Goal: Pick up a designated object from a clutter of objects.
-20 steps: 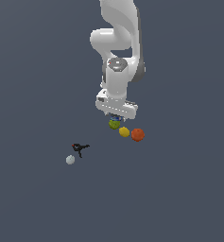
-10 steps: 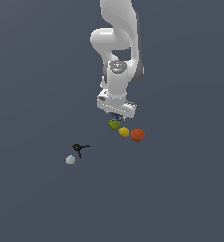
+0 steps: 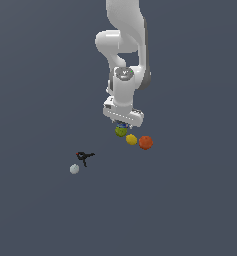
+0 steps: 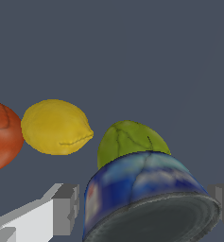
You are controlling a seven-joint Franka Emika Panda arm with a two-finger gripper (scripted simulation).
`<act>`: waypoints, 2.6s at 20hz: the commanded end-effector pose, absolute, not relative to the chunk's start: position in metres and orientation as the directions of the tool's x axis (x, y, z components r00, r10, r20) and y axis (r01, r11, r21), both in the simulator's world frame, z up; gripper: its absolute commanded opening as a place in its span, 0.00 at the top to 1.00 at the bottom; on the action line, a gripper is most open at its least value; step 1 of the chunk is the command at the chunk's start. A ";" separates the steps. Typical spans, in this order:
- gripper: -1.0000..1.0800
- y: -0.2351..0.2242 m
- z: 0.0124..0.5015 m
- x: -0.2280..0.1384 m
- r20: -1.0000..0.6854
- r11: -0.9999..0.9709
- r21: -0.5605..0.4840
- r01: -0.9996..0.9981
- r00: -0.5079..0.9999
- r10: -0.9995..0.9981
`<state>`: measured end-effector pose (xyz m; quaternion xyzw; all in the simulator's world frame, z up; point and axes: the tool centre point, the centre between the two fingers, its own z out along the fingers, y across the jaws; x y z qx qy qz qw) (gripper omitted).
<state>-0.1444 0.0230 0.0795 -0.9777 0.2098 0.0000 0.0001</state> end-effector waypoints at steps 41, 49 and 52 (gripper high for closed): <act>1.00 0.000 0.100 -0.117 0.037 -0.909 -0.020 -0.416 0.908 -0.417; 1.00 -0.028 0.155 -0.102 0.029 -0.910 -0.018 -0.415 0.909 -0.416; 1.00 -0.039 0.178 -0.095 0.026 -0.910 -0.016 -0.415 0.909 -0.415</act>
